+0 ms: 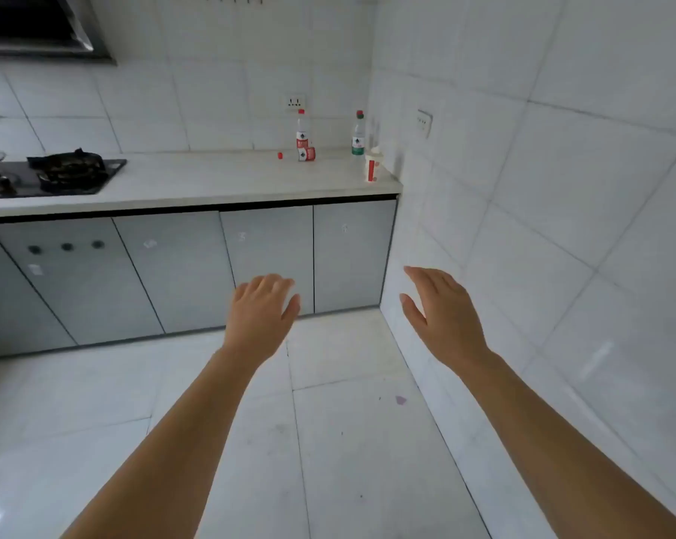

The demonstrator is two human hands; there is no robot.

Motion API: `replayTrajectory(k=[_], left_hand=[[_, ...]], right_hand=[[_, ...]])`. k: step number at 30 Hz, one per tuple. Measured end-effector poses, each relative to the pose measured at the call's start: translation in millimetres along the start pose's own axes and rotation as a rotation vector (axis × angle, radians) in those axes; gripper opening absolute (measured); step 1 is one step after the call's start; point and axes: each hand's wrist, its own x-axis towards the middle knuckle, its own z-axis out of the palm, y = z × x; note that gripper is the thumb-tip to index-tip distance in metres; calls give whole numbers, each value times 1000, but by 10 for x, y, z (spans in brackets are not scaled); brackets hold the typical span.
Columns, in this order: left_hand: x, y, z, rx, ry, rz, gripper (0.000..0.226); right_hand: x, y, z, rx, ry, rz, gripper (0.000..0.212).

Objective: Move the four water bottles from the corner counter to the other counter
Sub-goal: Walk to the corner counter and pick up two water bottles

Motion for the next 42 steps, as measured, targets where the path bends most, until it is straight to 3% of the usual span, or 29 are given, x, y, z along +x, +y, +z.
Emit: replayTrajectory(k=[18, 37, 42], left_hand=[[-759, -143, 623, -8, -165, -109, 37], [-471, 144, 1024, -34, -259, -158, 37], [-267, -21, 1029, -18, -262, -154, 37]], right_hand=[[-845, 98, 636, -1, -204, 50, 54], [-580, 634, 860, 51, -321, 33, 48], [-282, 703, 915, 45, -317, -9, 58]])
